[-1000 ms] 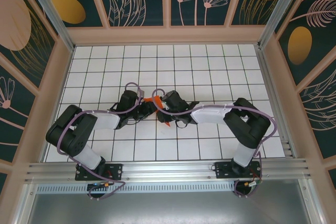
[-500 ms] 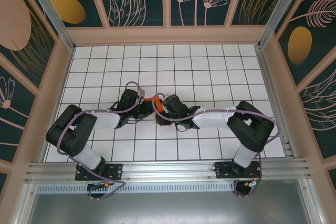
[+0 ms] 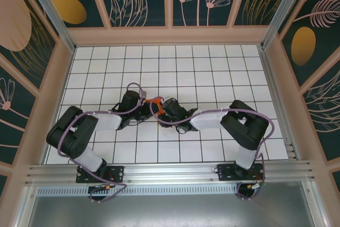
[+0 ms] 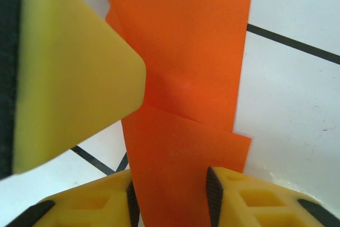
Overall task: Fold a paper plane with a square sheet of paper (pick it up from the middle)
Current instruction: Fold the wing for the fifth time at the center of the table.
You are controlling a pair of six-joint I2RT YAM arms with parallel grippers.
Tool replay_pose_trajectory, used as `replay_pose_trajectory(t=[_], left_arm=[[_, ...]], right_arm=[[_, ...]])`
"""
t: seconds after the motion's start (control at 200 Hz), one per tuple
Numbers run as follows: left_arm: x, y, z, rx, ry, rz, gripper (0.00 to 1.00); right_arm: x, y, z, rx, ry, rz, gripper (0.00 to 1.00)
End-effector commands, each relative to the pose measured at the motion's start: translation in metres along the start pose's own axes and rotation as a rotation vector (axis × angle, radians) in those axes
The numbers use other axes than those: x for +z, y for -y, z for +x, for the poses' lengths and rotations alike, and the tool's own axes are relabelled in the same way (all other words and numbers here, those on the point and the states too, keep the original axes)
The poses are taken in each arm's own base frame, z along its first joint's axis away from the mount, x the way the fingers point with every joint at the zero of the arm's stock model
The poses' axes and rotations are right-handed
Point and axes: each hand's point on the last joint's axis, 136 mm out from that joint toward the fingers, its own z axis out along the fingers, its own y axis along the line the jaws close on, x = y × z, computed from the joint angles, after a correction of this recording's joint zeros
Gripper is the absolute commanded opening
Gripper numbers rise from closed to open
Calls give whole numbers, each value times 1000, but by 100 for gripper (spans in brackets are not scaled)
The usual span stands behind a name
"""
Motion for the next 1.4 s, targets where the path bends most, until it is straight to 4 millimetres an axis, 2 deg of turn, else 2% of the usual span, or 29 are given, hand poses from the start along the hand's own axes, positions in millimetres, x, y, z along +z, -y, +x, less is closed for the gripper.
replay_pose_trajectory(t=[0.0,0.125,0.47,0.756,0.891,1.071,1.396], left_arm=[[-1,7,-7,11,11,7,28],[-1,7,-7,11,13,6,27],[-1,6,-7,11,12,3,28],[-6,8,-11,13,38,-11,30],[-14,9,-19,9,91,-35,34],[-24,10,-25,6,146,-35,35],[-22,17,-16,18,120,48,34]], right_arm=[[4,-6,-11,-19,33,-5,34],[6,-6,-7,-19,21,-14,25],[1,-15,-9,-4,27,-89,16],[0,-12,-5,33,14,-140,5],[-1,-11,-5,49,13,-161,3],[-5,-10,-1,91,6,-231,1],[-18,-7,-2,230,2,-426,0]])
